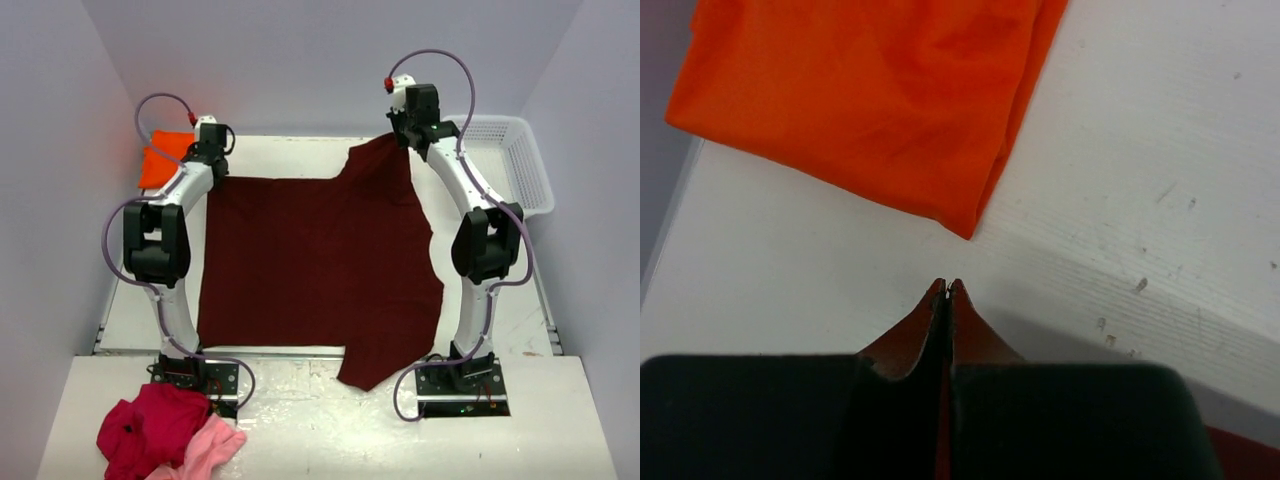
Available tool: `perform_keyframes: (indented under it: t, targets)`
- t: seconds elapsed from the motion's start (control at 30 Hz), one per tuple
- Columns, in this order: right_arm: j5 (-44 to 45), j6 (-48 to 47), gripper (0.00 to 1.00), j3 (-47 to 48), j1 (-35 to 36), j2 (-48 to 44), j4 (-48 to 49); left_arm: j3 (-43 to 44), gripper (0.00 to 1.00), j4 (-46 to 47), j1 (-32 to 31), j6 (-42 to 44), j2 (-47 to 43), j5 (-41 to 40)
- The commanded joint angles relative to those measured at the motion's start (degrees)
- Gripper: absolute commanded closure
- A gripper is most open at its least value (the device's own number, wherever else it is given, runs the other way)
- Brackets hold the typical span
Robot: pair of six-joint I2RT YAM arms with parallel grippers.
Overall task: Fold and stack the t-shirts
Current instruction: Grap the side of the flattened tshirt furthest away from the robot with both arms
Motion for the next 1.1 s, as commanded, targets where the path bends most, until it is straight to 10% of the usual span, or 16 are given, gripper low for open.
perform_keyframes:
  t: [0.0,1.07]
  targets:
    - [-0.22,2.15,1.00,3.95,-0.03,-0.83,-3.21,2.71,1.00,-0.63,1.04,-0.04,0.29,-1.72]
    - [7.94,22.29,1.00,-30.76,7.79,-28.07,-11.93,-12.31,1.00,-17.68,-1.60,-16.83,-16.22,-3.65]
